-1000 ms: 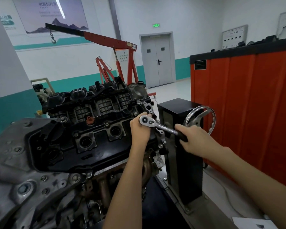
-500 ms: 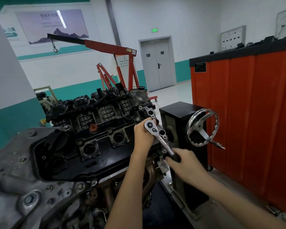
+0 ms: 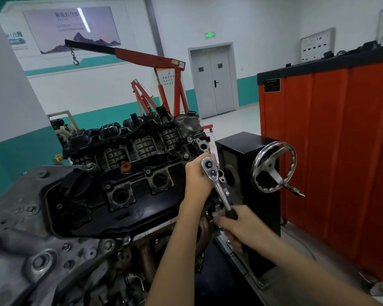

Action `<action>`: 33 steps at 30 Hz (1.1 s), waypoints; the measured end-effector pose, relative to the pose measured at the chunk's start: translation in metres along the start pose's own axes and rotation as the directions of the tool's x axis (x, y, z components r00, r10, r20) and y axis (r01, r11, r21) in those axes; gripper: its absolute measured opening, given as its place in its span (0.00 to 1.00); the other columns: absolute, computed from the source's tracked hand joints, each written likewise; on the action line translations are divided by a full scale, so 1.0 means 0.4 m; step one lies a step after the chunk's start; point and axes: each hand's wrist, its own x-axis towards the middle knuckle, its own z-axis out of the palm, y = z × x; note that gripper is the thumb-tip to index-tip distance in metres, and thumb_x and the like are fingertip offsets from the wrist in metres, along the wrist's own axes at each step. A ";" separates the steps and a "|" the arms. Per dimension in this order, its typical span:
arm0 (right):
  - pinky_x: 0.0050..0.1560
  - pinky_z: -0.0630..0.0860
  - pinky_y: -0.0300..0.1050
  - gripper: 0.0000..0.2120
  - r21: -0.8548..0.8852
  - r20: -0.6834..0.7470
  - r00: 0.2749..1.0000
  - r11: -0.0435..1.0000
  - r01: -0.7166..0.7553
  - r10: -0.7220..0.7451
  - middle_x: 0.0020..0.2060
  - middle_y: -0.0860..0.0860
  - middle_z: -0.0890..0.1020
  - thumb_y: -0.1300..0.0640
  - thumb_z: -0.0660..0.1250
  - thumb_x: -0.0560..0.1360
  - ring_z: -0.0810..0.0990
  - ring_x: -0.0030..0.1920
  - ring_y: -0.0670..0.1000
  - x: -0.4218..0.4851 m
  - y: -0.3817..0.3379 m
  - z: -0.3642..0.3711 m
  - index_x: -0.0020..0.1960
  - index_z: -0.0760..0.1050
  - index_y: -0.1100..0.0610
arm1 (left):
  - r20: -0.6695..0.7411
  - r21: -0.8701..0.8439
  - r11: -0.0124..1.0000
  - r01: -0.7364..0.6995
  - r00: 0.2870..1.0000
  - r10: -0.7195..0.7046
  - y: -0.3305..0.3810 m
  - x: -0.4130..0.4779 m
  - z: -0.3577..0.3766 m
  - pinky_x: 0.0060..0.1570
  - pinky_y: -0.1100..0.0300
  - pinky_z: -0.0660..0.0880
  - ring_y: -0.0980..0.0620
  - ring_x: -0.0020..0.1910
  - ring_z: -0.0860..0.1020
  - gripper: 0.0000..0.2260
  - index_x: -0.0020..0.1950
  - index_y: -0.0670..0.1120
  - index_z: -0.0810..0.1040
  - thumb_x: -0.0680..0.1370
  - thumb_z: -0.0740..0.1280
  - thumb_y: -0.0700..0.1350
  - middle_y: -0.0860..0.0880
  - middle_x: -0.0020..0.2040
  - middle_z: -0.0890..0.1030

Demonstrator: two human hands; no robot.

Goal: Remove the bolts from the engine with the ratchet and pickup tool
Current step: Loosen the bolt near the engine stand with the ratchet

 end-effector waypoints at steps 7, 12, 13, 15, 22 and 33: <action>0.19 0.62 0.37 0.11 -0.211 -0.033 0.999 0.978 -0.011 0.004 0.22 0.48 0.68 0.62 0.64 0.75 0.65 0.18 0.43 0.023 0.000 -0.042 0.35 0.68 0.57 | 0.028 0.039 0.999 -0.011 1.000 0.010 0.002 0.000 -0.016 0.28 0.70 0.57 0.60 0.25 0.59 0.26 0.26 0.56 0.59 0.76 0.65 0.33 0.57 0.22 0.63; 0.27 0.65 0.36 0.13 -0.836 0.010 0.970 0.531 0.142 -0.244 0.29 0.48 0.74 0.55 0.67 0.74 0.74 0.29 0.47 0.096 -0.112 -0.251 0.33 0.68 0.49 | 0.086 0.099 0.995 0.022 0.996 -0.030 0.005 0.012 -0.026 0.27 0.68 0.57 0.59 0.24 0.60 0.25 0.26 0.51 0.59 0.78 0.66 0.35 0.56 0.21 0.62; 0.27 0.63 0.37 0.14 -0.876 0.001 0.958 0.461 0.139 -0.287 0.29 0.48 0.74 0.54 0.67 0.73 0.73 0.29 0.48 0.106 -0.130 -0.264 0.31 0.67 0.49 | 0.069 0.077 0.996 0.032 0.997 -0.038 0.007 0.012 -0.024 0.28 0.67 0.56 0.59 0.25 0.59 0.25 0.26 0.50 0.59 0.78 0.65 0.34 0.56 0.22 0.62; 0.28 0.65 0.40 0.14 -0.872 -0.020 0.954 0.472 0.130 -0.300 0.29 0.49 0.74 0.53 0.68 0.72 0.73 0.29 0.48 0.104 -0.126 -0.249 0.31 0.67 0.49 | -0.014 0.005 0.996 0.094 0.995 -0.094 0.002 0.011 -0.017 0.29 0.64 0.56 0.59 0.26 0.58 0.23 0.28 0.49 0.59 0.78 0.64 0.34 0.56 0.23 0.61; 0.23 0.65 0.36 0.05 -0.026 -0.064 0.994 0.996 0.089 -0.091 0.26 0.49 0.71 0.64 0.65 0.75 0.67 0.22 0.42 -0.023 0.026 0.022 0.40 0.71 0.59 | -0.055 -0.037 0.998 0.059 0.997 -0.061 0.003 0.004 0.017 0.28 0.67 0.56 0.60 0.25 0.58 0.27 0.27 0.55 0.58 0.79 0.63 0.34 0.57 0.22 0.61; 0.29 0.72 0.40 0.06 -0.794 -0.051 0.977 0.602 0.085 -0.206 0.32 0.50 0.76 0.56 0.66 0.74 0.76 0.32 0.48 0.075 -0.084 -0.231 0.39 0.73 0.51 | 0.060 0.073 0.995 0.065 0.996 -0.069 0.005 0.013 -0.006 0.28 0.68 0.57 0.59 0.25 0.59 0.24 0.26 0.49 0.60 0.78 0.66 0.34 0.56 0.23 0.61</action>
